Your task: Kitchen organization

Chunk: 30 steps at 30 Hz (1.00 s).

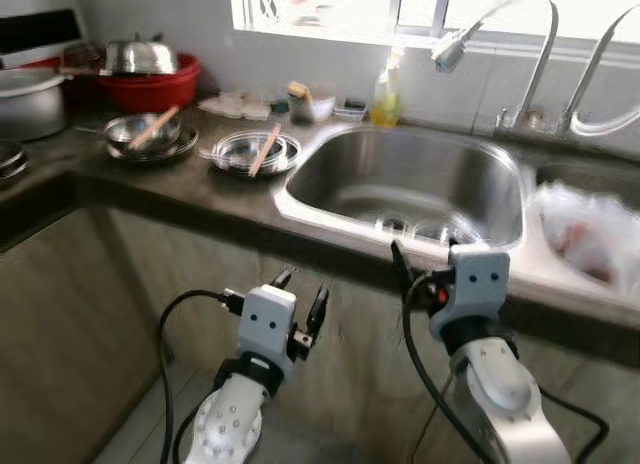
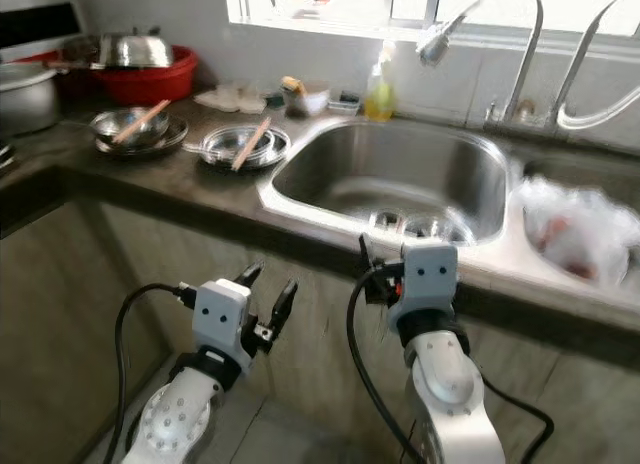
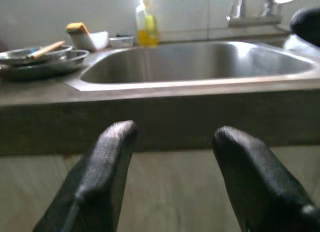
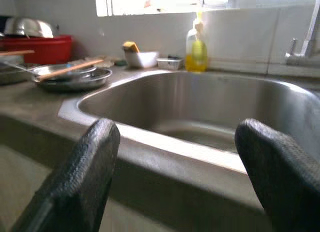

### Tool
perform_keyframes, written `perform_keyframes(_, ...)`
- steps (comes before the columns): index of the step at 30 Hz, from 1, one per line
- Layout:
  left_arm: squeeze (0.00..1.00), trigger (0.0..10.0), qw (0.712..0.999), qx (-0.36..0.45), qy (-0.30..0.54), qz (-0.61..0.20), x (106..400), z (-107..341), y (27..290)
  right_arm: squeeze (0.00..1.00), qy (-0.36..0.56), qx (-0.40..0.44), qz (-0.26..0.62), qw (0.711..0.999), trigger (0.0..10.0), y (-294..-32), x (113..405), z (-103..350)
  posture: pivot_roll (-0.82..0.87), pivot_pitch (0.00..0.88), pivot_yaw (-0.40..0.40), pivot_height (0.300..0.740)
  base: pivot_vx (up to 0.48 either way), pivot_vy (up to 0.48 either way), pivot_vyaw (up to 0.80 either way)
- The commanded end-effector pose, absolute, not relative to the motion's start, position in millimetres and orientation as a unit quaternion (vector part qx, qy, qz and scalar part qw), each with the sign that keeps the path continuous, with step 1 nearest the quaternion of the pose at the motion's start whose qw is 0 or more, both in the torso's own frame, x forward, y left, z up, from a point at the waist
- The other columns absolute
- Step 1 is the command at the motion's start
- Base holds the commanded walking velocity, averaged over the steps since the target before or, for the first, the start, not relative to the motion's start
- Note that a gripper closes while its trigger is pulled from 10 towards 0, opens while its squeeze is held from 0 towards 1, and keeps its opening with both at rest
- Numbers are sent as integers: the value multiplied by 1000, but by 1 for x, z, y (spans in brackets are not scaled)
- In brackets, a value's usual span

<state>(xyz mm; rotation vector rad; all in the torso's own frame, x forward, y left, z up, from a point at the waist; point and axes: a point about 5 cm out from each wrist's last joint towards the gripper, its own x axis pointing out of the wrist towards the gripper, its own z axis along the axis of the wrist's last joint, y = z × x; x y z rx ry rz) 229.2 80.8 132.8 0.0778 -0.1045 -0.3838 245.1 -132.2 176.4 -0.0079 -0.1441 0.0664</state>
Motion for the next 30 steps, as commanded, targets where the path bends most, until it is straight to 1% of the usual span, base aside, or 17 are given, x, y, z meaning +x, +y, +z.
perform_keyframes(1, 0, 10000, 978, 42, -57, -197, 230, 137, 79, 0, -77, -5, 28, 997, 10000, -134, 245, 179, 80, 0, -31, 740, -345, 0, 0)
perform_keyframes(17, 0, 10000, 979, 42, -63, -191, 230, 137, 79, 0, -67, -18, 33, 997, 10000, -134, 246, 174, 78, 0, -30, 740, -336, 0, 0)
perform_keyframes(30, 0, 10000, 979, 47, -58, -189, 233, 136, 79, 0, -64, -28, 33, 997, 10000, -134, 247, 172, 78, 0, -27, 740, 0, 0, 0)
